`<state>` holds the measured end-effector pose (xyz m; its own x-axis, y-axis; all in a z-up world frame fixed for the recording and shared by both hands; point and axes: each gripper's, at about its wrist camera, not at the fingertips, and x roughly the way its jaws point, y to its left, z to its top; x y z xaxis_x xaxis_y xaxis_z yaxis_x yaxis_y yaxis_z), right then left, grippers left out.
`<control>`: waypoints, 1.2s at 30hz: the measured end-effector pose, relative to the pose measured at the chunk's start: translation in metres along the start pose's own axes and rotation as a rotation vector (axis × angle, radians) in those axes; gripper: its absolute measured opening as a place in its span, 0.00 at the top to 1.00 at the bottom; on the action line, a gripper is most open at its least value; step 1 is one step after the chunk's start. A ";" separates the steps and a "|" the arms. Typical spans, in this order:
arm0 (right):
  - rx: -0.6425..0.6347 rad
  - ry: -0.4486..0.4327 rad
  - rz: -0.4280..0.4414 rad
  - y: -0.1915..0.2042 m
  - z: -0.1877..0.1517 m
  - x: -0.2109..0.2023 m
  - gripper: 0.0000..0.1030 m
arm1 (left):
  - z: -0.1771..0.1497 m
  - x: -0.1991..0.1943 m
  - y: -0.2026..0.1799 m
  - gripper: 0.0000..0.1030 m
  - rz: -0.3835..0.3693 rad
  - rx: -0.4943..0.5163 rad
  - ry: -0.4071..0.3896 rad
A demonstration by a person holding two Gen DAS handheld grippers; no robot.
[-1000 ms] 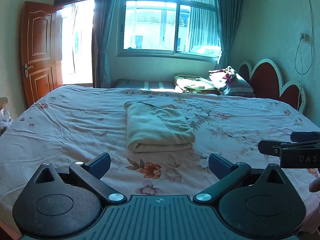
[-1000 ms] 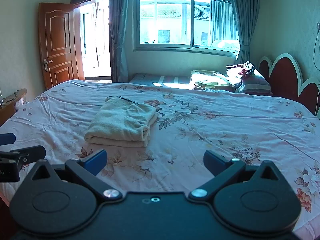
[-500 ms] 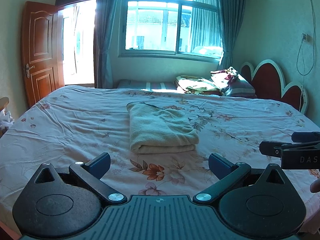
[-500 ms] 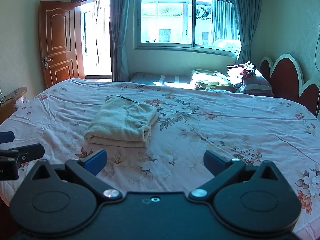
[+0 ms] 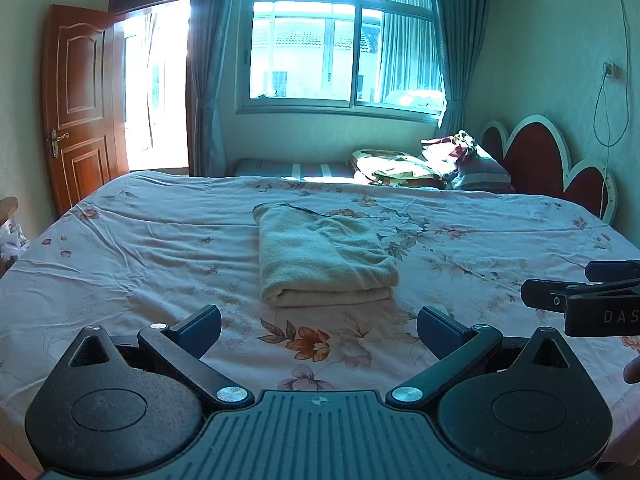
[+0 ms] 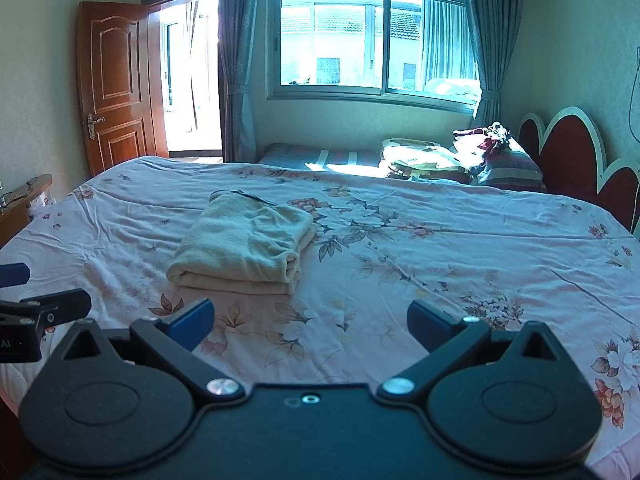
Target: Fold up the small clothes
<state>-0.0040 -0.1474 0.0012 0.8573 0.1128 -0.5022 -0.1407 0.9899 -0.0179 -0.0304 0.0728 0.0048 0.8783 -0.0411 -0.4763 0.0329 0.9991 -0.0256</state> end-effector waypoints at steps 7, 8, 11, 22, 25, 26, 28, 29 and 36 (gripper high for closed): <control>0.000 0.001 -0.001 0.000 0.000 0.001 0.01 | 0.000 0.000 -0.001 0.00 0.002 0.000 -0.001; 0.000 0.001 -0.001 0.000 0.000 0.001 0.01 | -0.001 0.000 0.000 0.00 0.002 -0.001 -0.002; 0.000 0.000 -0.002 0.000 0.000 0.001 0.01 | -0.001 0.001 0.000 0.00 0.002 -0.001 -0.001; -0.002 0.001 -0.001 0.001 0.000 0.001 0.01 | -0.001 -0.001 0.004 0.00 0.005 -0.002 -0.001; -0.002 0.002 -0.004 0.002 0.000 0.002 0.01 | -0.001 -0.001 0.004 0.00 0.005 0.000 -0.002; -0.002 0.002 -0.005 0.001 0.000 0.002 0.01 | -0.001 -0.001 0.004 0.00 0.005 0.000 -0.003; -0.002 0.002 -0.009 0.004 0.000 0.002 0.01 | -0.001 -0.001 0.003 0.00 0.005 0.005 -0.003; -0.002 0.002 -0.009 0.003 0.000 0.002 0.01 | -0.001 -0.001 0.003 0.00 0.004 0.006 -0.004; -0.002 0.002 -0.011 0.004 0.000 0.002 0.01 | 0.000 -0.001 0.000 0.00 0.014 0.018 -0.021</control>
<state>-0.0025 -0.1435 0.0000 0.8578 0.1018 -0.5038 -0.1321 0.9909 -0.0248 -0.0318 0.0730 0.0049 0.8884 -0.0277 -0.4583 0.0296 0.9996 -0.0031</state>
